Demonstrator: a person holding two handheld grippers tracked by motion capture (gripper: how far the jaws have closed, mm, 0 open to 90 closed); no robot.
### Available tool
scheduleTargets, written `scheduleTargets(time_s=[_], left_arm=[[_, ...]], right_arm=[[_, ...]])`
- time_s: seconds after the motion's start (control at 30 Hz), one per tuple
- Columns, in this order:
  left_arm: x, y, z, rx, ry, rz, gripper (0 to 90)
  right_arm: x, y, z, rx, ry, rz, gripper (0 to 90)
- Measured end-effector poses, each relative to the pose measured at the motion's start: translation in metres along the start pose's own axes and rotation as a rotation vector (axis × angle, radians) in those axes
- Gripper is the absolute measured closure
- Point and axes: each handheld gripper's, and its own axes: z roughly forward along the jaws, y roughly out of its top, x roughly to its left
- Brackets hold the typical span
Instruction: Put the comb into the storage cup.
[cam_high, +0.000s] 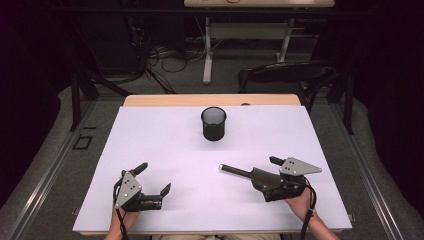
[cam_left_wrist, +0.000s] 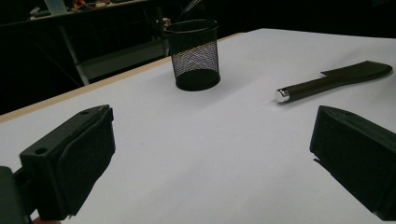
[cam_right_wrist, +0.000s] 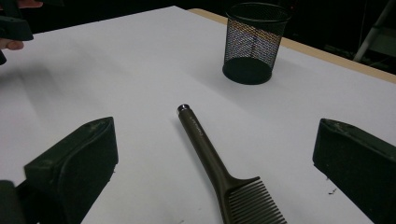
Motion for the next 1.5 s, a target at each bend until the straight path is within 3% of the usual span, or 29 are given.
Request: scheduleTargets(time_s=[1.5], left_arm=[[0.001, 0.0, 0.001, -0.001, 0.003, 0.0, 0.2]], right_arm=[[-0.003, 0.029, 0.062, 0.097, 0.094, 0.014, 0.0]])
